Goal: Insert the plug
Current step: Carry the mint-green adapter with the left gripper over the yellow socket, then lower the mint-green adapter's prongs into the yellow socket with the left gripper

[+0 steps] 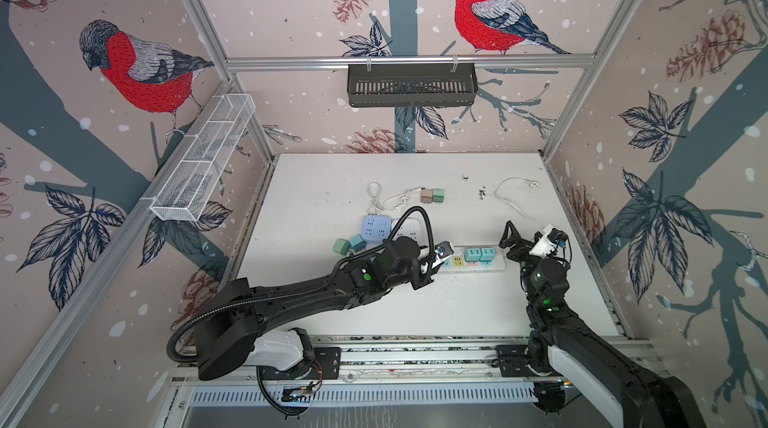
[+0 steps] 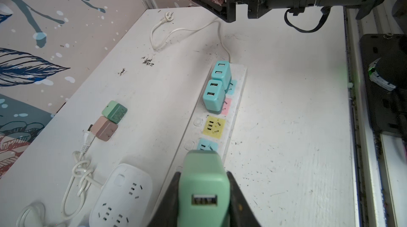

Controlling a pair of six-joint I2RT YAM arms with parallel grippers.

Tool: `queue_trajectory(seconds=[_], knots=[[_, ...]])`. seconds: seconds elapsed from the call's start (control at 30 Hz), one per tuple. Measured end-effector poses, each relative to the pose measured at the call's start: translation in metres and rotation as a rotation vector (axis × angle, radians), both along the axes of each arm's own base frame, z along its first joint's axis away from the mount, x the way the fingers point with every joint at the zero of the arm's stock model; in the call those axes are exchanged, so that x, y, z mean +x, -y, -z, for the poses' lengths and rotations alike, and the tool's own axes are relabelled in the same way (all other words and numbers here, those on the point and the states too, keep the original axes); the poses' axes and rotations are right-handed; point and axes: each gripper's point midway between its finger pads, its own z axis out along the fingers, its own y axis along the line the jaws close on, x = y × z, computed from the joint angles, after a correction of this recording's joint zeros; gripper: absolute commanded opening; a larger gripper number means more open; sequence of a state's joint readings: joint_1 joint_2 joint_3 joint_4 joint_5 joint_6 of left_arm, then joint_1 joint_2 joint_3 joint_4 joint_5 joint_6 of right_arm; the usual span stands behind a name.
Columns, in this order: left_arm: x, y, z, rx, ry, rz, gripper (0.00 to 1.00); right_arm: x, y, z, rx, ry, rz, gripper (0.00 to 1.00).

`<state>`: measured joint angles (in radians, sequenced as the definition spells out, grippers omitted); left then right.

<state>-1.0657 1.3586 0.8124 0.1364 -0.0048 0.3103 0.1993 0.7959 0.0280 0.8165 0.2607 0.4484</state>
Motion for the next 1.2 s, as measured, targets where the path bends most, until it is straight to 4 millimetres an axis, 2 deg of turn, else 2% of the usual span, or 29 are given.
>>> queue_trajectory(seconds=[0.23, 0.43, 0.57, 0.83, 1.0, 1.2], knots=[[0.009, 0.016, 0.013, 0.115, -0.003, 0.056, 0.00, 0.003, 0.000, 0.003, 0.009, -0.014, -0.003, 1.00], [0.014, 0.034, 0.023, 0.211, -0.026, 0.122, 0.00, 0.005, 0.014, 0.007, 0.045, -0.028, 0.036, 1.00], [0.021, 0.047, 0.031, 0.280, -0.049, 0.150, 0.00, 0.007, 0.011, 0.008, 0.047, -0.038, 0.016, 1.00], [0.028, 0.056, 0.055, 0.396, -0.080, 0.190, 0.00, 0.010, 0.007, 0.006, 0.051, -0.041, -0.012, 1.00], [0.037, 0.066, 0.058, 0.406, -0.079, 0.219, 0.00, 0.015, 0.009, 0.007, 0.051, -0.058, -0.006, 1.00], [0.053, 0.068, 0.069, 0.407, -0.111, 0.223, 0.00, 0.025, 0.006, 0.007, 0.050, -0.084, -0.027, 1.00]])
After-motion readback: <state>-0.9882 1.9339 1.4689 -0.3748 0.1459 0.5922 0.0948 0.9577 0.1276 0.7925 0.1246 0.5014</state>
